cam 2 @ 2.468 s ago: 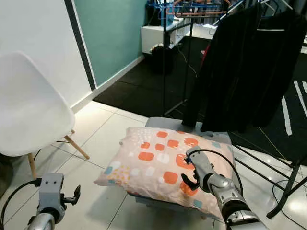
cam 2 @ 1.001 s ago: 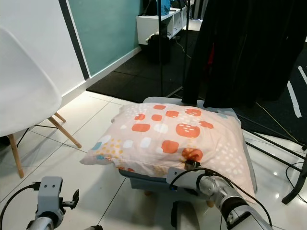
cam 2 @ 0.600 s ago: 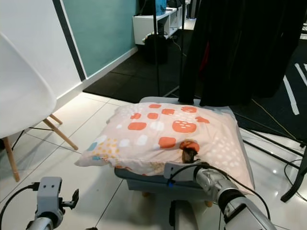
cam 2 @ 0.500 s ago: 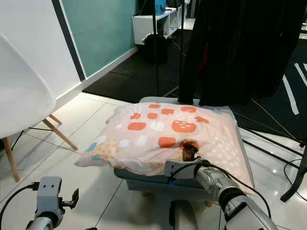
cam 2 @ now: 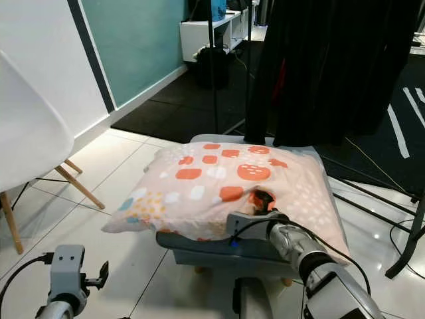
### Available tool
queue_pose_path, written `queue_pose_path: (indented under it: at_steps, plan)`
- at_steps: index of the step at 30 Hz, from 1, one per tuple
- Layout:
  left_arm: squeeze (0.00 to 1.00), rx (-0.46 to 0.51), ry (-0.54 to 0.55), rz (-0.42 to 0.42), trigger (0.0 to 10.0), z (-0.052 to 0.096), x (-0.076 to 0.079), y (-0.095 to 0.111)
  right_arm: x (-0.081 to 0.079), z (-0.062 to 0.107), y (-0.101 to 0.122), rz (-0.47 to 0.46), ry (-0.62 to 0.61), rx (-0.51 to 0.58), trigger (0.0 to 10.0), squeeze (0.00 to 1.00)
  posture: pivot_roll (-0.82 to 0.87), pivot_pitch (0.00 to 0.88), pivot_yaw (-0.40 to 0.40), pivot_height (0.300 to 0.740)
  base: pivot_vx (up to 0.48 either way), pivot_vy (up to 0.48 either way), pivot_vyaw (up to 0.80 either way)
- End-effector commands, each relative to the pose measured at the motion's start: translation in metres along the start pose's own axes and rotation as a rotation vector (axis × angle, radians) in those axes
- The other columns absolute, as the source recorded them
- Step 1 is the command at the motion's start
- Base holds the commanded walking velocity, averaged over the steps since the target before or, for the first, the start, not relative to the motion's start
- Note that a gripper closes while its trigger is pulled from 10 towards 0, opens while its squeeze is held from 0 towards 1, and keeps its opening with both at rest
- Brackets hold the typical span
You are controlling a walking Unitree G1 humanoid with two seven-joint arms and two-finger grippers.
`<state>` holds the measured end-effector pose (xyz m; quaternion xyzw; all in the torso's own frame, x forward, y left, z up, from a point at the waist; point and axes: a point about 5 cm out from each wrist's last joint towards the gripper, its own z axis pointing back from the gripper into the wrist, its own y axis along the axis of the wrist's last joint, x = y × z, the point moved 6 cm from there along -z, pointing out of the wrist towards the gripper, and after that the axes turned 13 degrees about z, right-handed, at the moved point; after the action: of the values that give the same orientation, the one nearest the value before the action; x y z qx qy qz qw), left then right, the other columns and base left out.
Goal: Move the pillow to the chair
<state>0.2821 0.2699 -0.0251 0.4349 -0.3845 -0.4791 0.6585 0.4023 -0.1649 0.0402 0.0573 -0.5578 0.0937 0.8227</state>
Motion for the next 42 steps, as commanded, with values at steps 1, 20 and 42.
queue_pose_path:
  at_steps: [1,20,42]
  plan:
    - [0.0,-0.01,0.01,0.009,10.0,0.003,-0.002,-0.004,0.006,-0.001,-0.008,-0.018,-0.008,-0.038,10.0,0.0,-0.15,0.065,-0.034,0.39,0.0,0.0,0.0]
    - [0.0,-0.009,0.013,0.013,10.0,0.004,-0.001,-0.005,0.019,0.001,-0.032,-0.153,-0.028,-0.13,0.0,0.0,-0.15,0.045,-0.043,0.39,0.0,0.0,0.0]
    - [0.0,-0.009,0.016,0.012,10.0,0.004,-0.001,-0.006,0.062,-0.01,0.002,-0.834,-0.071,0.07,0.0,0.0,-0.15,0.049,-0.04,0.405,0.0,0.0,0.0]
